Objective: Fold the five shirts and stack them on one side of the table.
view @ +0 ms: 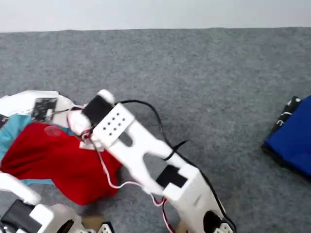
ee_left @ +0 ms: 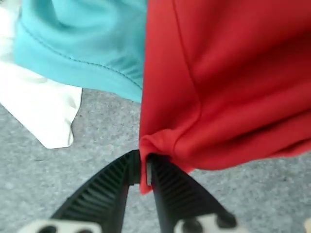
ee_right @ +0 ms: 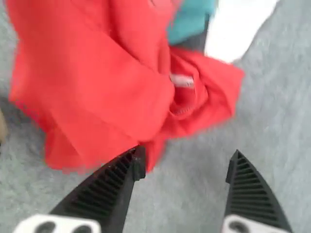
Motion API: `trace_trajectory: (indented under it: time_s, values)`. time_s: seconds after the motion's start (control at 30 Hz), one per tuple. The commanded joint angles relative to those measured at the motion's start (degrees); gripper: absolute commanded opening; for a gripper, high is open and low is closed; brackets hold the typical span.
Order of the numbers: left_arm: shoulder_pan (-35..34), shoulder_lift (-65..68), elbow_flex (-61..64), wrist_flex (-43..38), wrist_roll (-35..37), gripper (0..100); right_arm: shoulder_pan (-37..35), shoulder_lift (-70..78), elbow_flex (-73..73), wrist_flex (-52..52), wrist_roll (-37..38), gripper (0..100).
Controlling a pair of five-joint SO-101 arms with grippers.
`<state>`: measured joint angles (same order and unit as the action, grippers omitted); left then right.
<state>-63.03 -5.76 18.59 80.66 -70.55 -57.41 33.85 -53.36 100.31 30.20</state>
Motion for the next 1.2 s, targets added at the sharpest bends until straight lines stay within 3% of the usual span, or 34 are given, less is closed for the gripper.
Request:
trace_trajectory:
  time_s: [0.0,0.23,0.57,0.67,0.83,1.17]
  values:
    - [-0.4,-0.6,-0.2,-1.1,0.6,0,-2.1,0.7,-4.9,2.0,0.1,28.4]
    - [-0.4,-0.9,-0.2,-1.1,0.6,0,-1.9,8.2,-4.6,-0.2,2.1,28.4]
    - [-0.4,-0.9,-0.2,-1.1,0.6,0,-0.7,17.0,-4.6,-11.1,3.5,28.0]
    - [0.4,-0.9,-0.2,-1.1,0.6,0,-0.7,17.0,-4.7,-11.6,3.5,21.6]
    - [3.0,-1.2,-1.0,-0.6,0.6,0,1.6,14.8,-7.4,-9.7,3.5,1.0]
    - [12.3,-16.0,-1.1,3.0,5.1,0,8.6,11.2,-21.7,2.5,3.2,1.1]
